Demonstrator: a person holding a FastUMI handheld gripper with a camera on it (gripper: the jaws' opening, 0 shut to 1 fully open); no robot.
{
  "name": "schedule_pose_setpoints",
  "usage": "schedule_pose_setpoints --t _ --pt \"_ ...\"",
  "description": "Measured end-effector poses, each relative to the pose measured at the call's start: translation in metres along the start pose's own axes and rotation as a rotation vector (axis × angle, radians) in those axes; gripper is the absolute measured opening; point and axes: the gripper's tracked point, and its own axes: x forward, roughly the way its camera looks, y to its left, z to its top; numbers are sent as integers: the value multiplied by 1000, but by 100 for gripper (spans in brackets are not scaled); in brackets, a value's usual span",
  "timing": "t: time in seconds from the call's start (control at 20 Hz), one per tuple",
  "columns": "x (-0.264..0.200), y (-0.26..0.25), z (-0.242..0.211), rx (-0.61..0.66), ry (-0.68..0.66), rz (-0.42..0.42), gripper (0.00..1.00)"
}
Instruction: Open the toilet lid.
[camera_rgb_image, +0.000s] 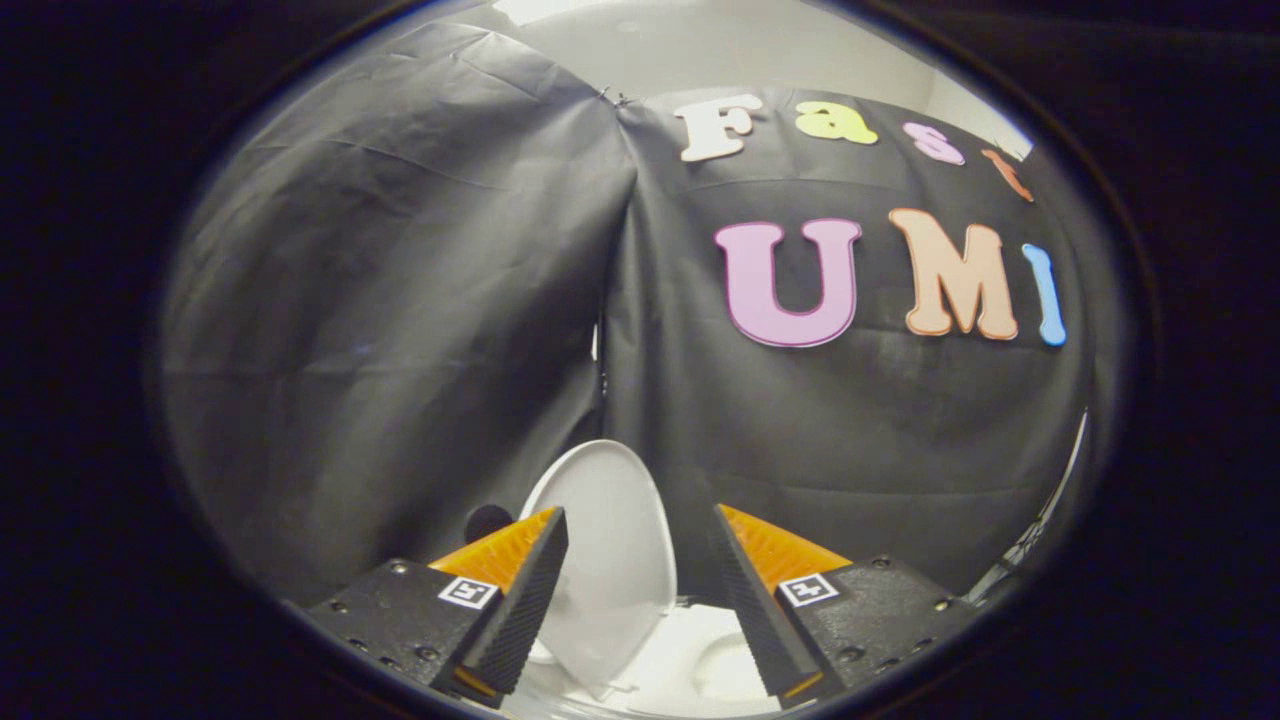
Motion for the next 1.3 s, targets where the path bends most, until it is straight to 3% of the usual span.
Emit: schedule_pose_setpoints --t 0.45,0.75,0.9,1.3 --pt "-69 -131 -21 -72 -67 -196 89" --pt "-123 -204 -63 -140 -18 -328 92" --pt "-153 -230 -80 -117 -4 -371 93" --pt "-241 -270 -101 -67 -128 -411 94"
